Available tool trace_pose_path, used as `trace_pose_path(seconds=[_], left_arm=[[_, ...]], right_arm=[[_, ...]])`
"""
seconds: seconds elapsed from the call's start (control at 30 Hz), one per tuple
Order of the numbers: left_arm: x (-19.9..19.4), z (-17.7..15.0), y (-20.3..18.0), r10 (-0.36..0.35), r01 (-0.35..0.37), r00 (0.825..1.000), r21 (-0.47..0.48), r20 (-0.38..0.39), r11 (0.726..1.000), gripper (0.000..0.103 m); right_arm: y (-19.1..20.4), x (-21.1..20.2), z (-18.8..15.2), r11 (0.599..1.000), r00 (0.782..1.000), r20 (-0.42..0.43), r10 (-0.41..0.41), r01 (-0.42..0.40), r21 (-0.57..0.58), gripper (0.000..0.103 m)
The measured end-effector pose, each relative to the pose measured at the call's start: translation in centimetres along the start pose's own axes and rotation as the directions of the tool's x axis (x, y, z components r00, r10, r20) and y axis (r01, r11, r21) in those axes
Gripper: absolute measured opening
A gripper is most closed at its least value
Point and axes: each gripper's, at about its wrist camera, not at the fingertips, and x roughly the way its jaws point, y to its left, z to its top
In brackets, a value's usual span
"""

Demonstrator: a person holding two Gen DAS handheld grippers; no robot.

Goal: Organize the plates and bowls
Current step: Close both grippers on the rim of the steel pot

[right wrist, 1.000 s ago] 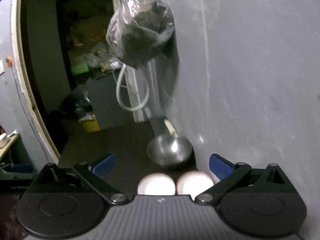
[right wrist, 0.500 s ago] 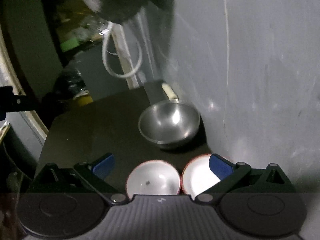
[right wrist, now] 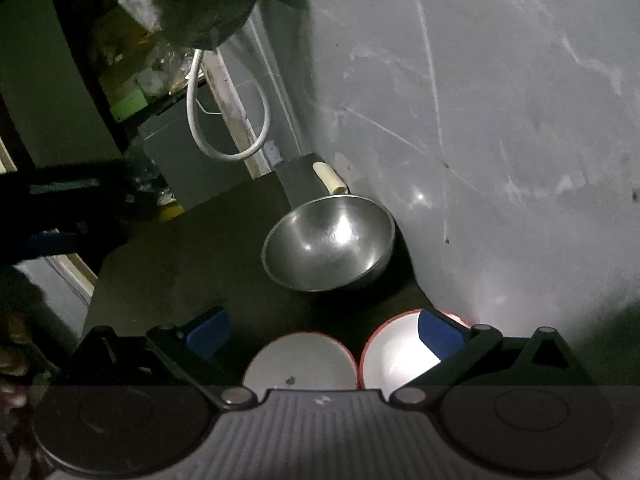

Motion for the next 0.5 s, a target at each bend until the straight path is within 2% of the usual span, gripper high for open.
trace_pose_path(seconds=[0.2, 0.3, 0.5], left_arm=[[4.3, 0.2, -1.3, -0.072, 0.073, 0.995, 0.017, -0.069, 0.997, 0.102], [6.0, 0.1, -1.7, -0.074, 0.077, 0.99, 0.022, -0.12, 0.997, 0.102], [8.4, -1.1, -1.2, -0.098, 0.092, 0.978, -0.042, -0.184, 0.995, 0.102]], right_arm=[[0.4, 1.9, 0.0, 0.999, 1.0, 0.014, -0.02, 0.02, 0.034, 0.09], [0.9, 3.1, 0.6, 0.999, 0.999, 0.025, -0.038, 0.037, 0.034, 0.088], [1.2, 5.8, 1.1, 0.996, 0.996, 0.011, -0.088, 0.087, 0.028, 0.081]])
